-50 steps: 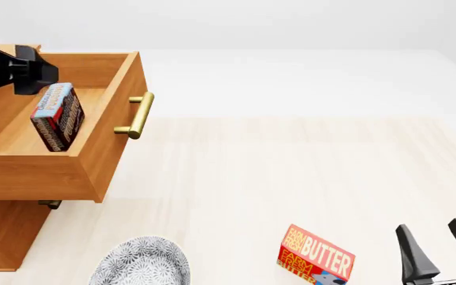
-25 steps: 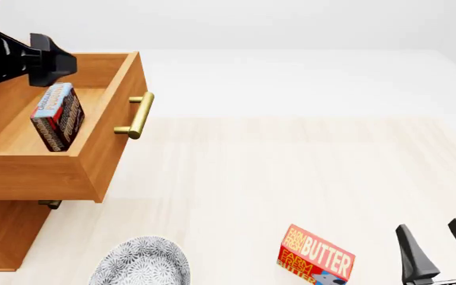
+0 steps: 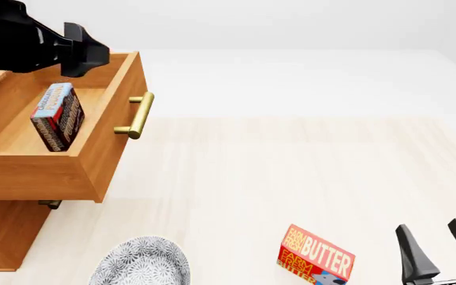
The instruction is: Put the chocolate pudding in the top drawer of the cabinet and close it.
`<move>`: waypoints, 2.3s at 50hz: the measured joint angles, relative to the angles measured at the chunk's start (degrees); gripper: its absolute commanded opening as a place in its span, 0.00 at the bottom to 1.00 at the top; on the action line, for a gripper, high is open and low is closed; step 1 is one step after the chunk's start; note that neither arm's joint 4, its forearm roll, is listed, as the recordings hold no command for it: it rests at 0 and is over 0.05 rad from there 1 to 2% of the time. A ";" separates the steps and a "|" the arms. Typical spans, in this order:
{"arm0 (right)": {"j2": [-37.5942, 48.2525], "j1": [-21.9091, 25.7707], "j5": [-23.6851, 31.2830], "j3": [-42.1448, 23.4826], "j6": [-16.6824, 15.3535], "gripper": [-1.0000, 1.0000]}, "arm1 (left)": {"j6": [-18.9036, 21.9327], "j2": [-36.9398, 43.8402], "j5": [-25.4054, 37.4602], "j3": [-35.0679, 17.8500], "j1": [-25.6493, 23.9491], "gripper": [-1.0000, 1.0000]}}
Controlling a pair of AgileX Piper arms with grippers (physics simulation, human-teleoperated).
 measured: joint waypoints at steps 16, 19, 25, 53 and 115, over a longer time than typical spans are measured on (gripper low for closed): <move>0.02 -0.11 0.14 0.00 0.10 1.00 | -1.85 1.92 -3.60 1.66 -4.94 1.00; 0.02 -0.12 0.16 0.00 0.11 1.00 | -2.33 2.59 -4.47 2.13 -5.81 1.00; 0.03 -0.16 0.21 0.01 0.10 1.00 | -3.33 4.13 -6.09 2.68 -7.54 1.00; 0.07 -0.17 0.36 0.01 0.11 1.00 | -7.78 12.31 -14.59 5.24 -14.30 1.00; 0.67 -0.07 0.42 -0.03 -0.13 1.00 | -17.29 18.84 -27.44 14.22 -15.27 1.00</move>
